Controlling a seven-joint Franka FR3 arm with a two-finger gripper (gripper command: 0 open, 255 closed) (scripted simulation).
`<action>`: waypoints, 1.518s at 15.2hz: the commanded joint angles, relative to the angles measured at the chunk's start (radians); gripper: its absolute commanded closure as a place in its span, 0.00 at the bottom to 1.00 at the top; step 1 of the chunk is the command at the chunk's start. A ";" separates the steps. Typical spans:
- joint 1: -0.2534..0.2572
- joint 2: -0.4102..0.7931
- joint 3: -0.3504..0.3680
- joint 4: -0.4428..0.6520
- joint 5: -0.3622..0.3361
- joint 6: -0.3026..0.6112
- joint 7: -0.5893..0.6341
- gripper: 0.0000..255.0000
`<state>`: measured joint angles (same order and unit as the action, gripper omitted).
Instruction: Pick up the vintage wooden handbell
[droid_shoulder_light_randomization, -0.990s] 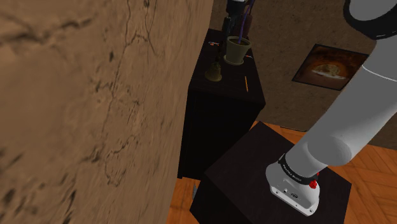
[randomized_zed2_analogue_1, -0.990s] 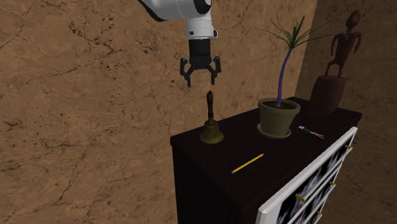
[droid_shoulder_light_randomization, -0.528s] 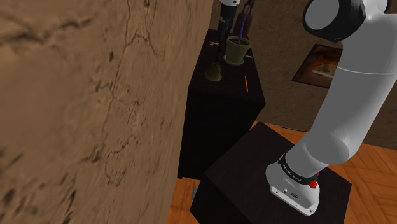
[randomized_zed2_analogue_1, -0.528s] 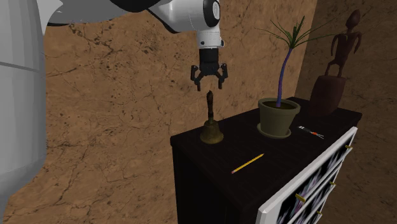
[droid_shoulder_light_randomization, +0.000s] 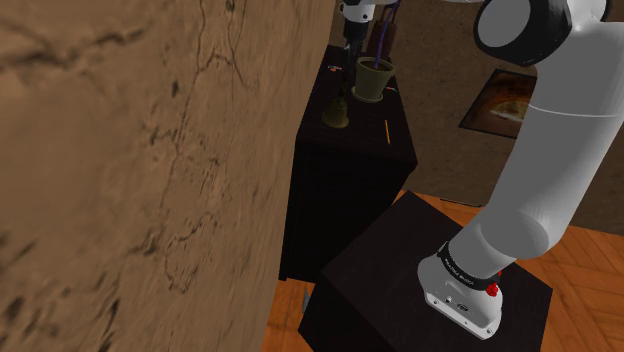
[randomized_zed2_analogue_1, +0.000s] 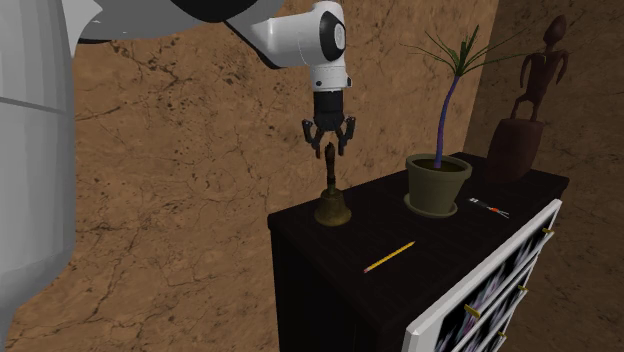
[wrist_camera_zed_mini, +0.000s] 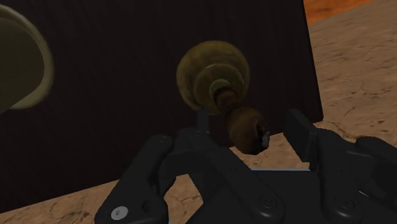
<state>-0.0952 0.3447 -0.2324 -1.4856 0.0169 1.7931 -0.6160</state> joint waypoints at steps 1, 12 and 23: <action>0.000 -0.001 0.000 -0.003 0.000 0.003 0.000 1.00; -0.001 0.000 -0.001 0.038 0.000 -0.038 -0.001 1.00; -0.010 0.017 -0.003 0.212 0.004 -0.194 -0.008 1.00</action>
<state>-0.1033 0.3621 -0.2342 -1.2877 0.0208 1.6128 -0.6217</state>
